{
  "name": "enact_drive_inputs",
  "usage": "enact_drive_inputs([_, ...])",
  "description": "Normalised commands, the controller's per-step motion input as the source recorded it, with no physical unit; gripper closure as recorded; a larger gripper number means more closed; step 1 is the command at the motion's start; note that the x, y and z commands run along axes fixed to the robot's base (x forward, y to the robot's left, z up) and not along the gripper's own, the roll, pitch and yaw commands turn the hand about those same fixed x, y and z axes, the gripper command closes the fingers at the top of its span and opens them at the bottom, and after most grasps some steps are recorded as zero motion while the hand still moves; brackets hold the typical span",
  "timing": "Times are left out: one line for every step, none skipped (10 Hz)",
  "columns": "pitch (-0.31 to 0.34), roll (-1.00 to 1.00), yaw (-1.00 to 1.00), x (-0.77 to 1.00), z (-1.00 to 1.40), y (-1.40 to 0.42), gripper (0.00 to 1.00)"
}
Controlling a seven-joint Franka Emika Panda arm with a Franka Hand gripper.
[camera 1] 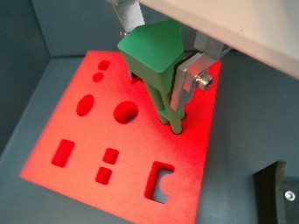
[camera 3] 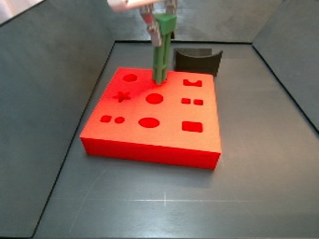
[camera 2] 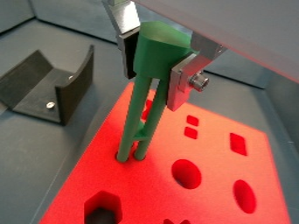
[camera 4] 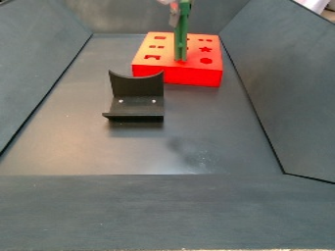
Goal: Pick up the 3 prong object. Move up. Rotate the 3 prong object. Place the 3 prong object on the fixture. Regrasp the 3 prong object. Move to above the board. Insert the 3 prong object.
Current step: Insert the 3 prong object.
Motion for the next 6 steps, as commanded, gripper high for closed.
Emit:
enact_drive_inputs([-0.07, 0.42, 0.68, 0.0, -0.37, 0.0, 1.0])
enact_drive_inputs([-0.08, 0.22, 0.59, 0.0, -0.59, 0.09, 1.0])
enact_drive_inputs([-0.09, 0.16, 0.29, -0.05, -0.69, 0.01, 1.0])
enact_drive_inputs([-0.13, 0.21, 0.27, -0.16, -0.84, 0.0, 1.0])
enact_drive_inputs([-0.133, 0.2, 0.31, -0.2, -0.87, 0.0, 1.0])
enact_drive_inputs([-0.11, 0.1, 0.34, -0.18, -1.0, 0.0, 1.0])
